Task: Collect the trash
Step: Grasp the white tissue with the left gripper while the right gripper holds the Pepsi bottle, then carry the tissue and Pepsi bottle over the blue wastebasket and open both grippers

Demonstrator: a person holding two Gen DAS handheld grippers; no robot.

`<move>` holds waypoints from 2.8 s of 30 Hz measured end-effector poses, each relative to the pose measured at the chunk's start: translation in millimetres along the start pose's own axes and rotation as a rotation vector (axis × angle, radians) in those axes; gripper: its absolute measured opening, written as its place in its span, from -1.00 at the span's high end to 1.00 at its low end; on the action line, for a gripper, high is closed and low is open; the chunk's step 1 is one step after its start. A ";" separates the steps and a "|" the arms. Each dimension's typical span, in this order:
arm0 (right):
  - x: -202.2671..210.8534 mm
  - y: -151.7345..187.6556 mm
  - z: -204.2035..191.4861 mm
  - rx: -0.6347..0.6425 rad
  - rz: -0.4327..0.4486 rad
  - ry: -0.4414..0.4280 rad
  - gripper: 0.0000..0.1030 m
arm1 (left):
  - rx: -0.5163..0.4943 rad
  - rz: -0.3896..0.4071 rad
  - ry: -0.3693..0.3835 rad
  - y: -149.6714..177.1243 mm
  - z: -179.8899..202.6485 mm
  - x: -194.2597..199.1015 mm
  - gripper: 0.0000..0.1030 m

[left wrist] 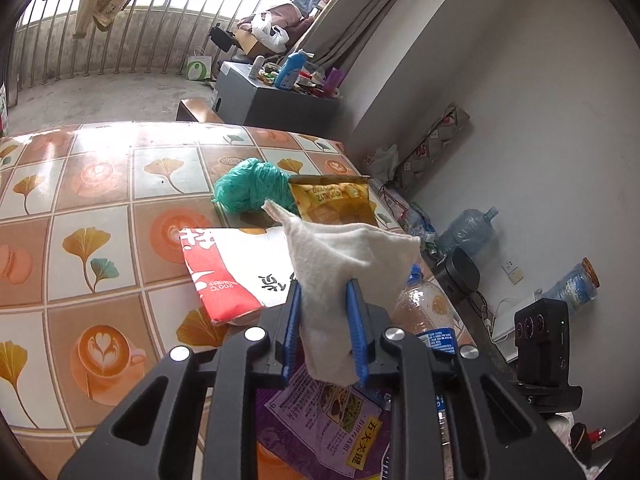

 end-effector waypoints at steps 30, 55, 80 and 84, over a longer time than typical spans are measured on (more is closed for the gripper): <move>33.6 -9.5 20.8 -0.092 0.068 -0.138 -0.22 | -0.205 0.164 0.290 9.0 82.7 56.6 0.83; 127.9 -13.5 82.6 -0.215 0.365 -0.189 -0.22 | -0.399 0.090 0.358 -26.4 191.8 -9.3 0.87; 173.7 24.7 329.3 -0.943 0.559 -0.071 -0.23 | -0.633 -0.344 0.446 35.2 411.5 -280.1 0.87; 166.3 24.0 381.4 -1.072 0.567 -0.069 -0.32 | -0.655 -0.390 0.462 54.6 449.4 -330.2 0.78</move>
Point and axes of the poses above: each gripper's, at about its wrist camera, not at the fingertips, and x roughly against the way its jaws point, z to its right, y to its underside, the point moved 4 cm from there along -x, roughly the way its jaws point, and after that the axes turned 3 degrees about y, right-handed, at the moved point
